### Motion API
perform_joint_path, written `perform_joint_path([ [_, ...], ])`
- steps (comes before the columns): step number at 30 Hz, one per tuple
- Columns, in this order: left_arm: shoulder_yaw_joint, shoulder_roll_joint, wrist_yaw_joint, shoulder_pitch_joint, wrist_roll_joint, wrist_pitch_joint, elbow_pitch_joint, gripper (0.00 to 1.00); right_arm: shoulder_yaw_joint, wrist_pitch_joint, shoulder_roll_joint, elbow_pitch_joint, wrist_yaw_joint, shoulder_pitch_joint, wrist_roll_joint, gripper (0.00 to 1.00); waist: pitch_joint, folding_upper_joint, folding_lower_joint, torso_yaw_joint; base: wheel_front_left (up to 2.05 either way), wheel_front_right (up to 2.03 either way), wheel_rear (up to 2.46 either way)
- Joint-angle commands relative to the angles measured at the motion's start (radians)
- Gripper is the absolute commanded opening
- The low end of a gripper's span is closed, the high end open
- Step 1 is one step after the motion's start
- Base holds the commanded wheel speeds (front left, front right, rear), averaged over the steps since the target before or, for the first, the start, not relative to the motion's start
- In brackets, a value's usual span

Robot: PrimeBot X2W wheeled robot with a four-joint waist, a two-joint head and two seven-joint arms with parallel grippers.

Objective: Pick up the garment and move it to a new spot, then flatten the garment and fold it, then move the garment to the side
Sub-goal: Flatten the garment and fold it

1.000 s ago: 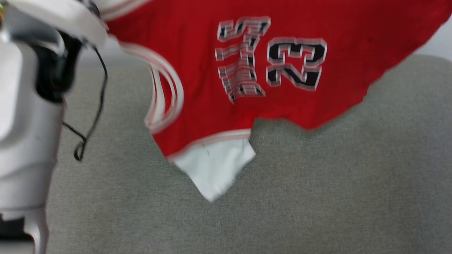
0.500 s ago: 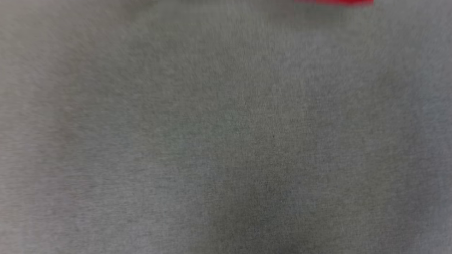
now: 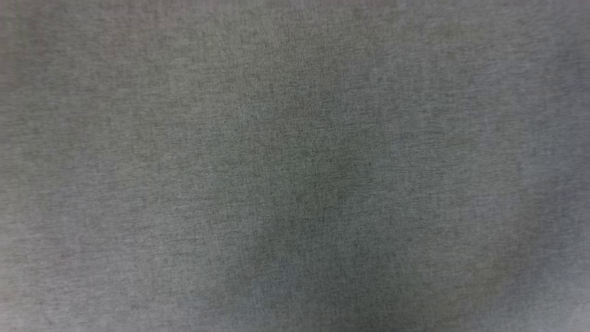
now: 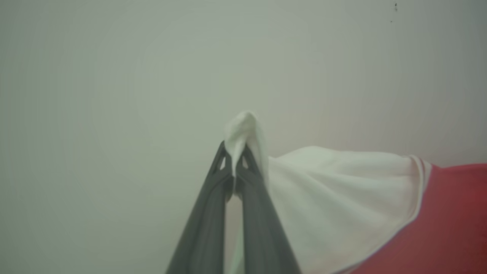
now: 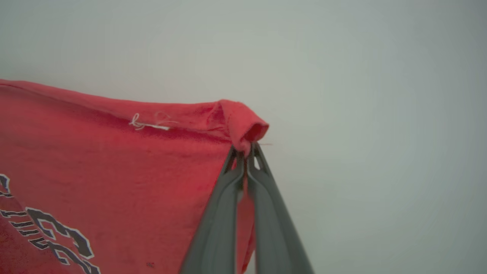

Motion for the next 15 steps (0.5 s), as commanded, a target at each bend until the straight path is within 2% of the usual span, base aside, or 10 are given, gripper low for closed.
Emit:
perform_joint_path([
  [1,0.006,0.005,0.004,0.006,-0.003,-0.001,-0.005,0.0,0.007,-0.01,0.002,0.01,-0.001,-0.014,0.008,0.0,0.027,0.0,-0.0003,-0.002,0.0,0.0,0.0],
  [9,0.024,-0.015,0.027,0.081,-0.05,0.004,-0.019,0.0,0.112,-0.055,0.008,0.102,-0.001,-0.032,0.077,0.0,0.071,0.0,-0.0003,0.01,0.0,0.0,0.0],
  [15,0.038,-0.039,0.007,0.181,-0.104,-0.016,0.002,0.0,0.19,-0.078,-0.007,0.141,-0.001,0.045,0.142,0.0,0.046,0.0,-0.0003,0.041,0.0,0.0,0.0],
])
